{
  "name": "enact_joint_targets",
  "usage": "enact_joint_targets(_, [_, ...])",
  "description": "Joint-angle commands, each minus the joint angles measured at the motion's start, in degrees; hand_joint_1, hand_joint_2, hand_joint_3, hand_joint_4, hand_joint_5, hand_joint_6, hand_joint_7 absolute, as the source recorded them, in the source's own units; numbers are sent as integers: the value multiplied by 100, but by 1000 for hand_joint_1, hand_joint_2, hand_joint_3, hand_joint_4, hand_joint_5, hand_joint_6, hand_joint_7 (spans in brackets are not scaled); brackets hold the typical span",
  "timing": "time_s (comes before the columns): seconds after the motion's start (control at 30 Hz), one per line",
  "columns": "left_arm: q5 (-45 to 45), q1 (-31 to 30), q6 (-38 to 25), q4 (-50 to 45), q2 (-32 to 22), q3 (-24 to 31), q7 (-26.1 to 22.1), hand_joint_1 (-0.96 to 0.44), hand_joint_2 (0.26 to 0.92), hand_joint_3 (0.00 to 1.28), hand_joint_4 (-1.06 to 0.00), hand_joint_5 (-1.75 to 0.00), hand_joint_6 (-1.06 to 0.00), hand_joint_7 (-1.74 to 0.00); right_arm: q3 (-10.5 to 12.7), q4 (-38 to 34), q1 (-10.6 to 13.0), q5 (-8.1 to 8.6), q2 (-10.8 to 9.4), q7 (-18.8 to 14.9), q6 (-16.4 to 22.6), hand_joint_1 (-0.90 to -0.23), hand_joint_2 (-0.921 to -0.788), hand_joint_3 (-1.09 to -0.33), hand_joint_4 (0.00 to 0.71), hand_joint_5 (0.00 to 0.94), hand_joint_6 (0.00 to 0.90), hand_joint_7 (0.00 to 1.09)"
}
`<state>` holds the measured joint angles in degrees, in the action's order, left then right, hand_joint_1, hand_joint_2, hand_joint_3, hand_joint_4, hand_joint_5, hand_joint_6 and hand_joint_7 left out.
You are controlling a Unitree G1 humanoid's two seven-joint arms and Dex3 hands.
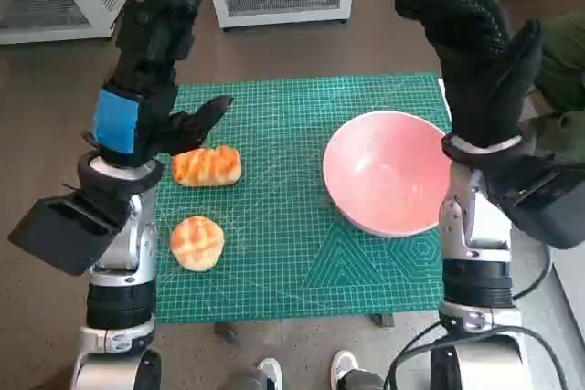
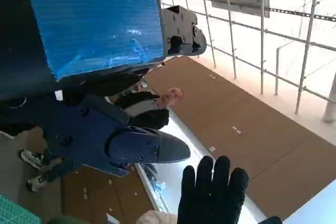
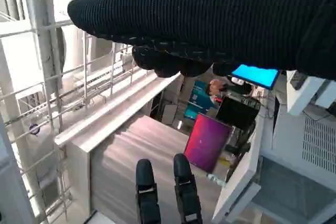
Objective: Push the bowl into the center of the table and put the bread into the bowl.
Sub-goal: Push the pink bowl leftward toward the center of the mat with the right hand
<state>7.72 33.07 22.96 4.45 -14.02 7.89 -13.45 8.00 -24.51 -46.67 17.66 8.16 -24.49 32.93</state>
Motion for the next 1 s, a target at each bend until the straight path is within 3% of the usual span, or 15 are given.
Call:
enact_joint_targets(0.03, [6, 24, -14, -83, -18, 31, 46, -558, 921, 318, -161, 0, -70, -344, -11, 7, 128, -17, -8, -26, -73, -648, -921, -725, 286, 0, 225, 355])
enact_joint_targets(1.0, [-4, -21, -40, -142, 9, 5, 49, -549, 921, 319, -161, 0, -68, -347, 16, 128, 216, 15, 37, -36, -172, -645, -921, -728, 293, 3, 228, 359])
